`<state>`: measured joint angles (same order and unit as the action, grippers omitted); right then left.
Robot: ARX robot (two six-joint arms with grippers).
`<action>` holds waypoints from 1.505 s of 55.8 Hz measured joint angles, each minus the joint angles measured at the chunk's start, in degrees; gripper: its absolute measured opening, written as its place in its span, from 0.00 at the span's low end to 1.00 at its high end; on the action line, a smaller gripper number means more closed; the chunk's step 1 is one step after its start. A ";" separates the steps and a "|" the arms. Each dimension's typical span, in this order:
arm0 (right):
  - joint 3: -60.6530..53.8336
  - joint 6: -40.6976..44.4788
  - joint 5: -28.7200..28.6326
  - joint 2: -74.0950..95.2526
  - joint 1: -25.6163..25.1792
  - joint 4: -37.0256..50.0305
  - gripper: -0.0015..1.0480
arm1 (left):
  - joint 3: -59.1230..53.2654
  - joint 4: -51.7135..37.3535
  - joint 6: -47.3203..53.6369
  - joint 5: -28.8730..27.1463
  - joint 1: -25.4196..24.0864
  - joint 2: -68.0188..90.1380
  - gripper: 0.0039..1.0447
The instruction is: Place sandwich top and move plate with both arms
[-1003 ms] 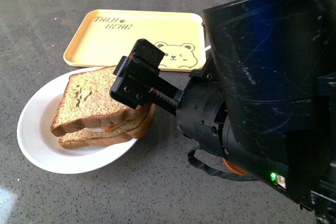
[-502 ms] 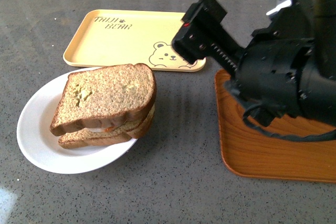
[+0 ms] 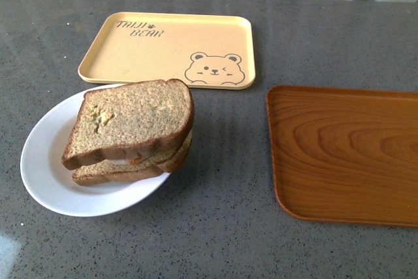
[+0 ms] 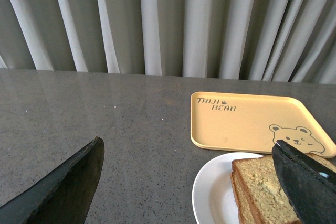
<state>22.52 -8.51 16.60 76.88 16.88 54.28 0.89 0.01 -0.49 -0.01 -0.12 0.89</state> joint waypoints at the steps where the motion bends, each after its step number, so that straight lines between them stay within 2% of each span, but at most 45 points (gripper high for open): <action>1: -1.07 1.05 -0.35 -0.87 -0.46 0.07 0.50 | -0.02 0.00 0.00 0.00 0.02 0.00 0.92; 5: -5.20 5.20 -2.80 -4.57 -2.49 0.02 0.34 | 0.00 0.00 0.00 0.00 0.00 0.00 0.92; 18: -11.50 7.39 -6.67 -12.81 -6.45 -1.84 0.01 | 0.00 0.00 0.00 0.00 0.02 0.00 0.92; 34: -17.18 8.11 -10.45 -24.00 -10.47 -7.63 0.02 | 0.00 0.00 0.00 0.00 0.00 0.00 0.92; 41: -19.98 8.15 -11.67 -25.18 -11.56 -5.70 0.02 | 0.00 0.00 0.00 0.00 0.02 0.00 0.92; 44: -21.03 8.17 -15.63 -27.78 -14.32 -8.00 0.02 | 0.00 0.00 0.00 0.00 0.00 0.00 0.92; 49: -21.20 8.17 -16.17 -31.41 -16.41 -11.04 0.02 | -0.02 0.00 0.00 0.00 0.02 0.00 0.92; 84: -21.29 8.17 -16.46 -55.49 -16.70 -32.96 0.02 | -0.02 0.00 0.00 0.00 0.02 0.00 0.92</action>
<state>1.23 -0.34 0.14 21.39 0.19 21.32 0.86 0.01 -0.49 -0.01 -0.10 0.89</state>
